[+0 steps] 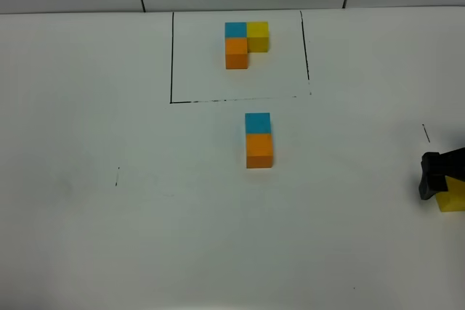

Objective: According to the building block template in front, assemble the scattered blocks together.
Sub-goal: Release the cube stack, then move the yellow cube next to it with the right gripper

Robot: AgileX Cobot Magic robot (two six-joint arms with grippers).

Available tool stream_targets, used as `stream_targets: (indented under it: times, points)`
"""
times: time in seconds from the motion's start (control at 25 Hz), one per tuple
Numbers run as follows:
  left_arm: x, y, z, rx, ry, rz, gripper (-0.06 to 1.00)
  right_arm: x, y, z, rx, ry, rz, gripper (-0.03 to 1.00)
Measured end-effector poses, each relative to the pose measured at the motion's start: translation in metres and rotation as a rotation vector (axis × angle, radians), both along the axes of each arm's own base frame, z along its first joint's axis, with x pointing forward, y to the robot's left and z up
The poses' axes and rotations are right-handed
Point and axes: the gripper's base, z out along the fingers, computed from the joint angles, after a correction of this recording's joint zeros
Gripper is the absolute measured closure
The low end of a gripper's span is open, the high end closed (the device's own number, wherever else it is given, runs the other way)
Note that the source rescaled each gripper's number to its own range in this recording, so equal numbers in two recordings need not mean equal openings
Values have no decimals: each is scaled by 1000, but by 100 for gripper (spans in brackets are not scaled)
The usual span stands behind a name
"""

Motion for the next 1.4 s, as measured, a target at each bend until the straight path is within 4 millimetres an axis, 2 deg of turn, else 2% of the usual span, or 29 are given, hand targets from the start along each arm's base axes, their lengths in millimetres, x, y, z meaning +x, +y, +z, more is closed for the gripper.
stream_targets:
  times: [0.44, 1.04, 1.4]
  points:
    - [0, 0, 0, 0, 0, 0, 26, 3, -3, -19, -15, 42, 36, 0]
    - [0, 0, 0, 0, 0, 0, 26, 8, -5, -20, -40, -8, 56, 2]
    - [0, 0, 0, 0, 0, 0, 26, 9, -5, -32, -35, 27, 59, 4]
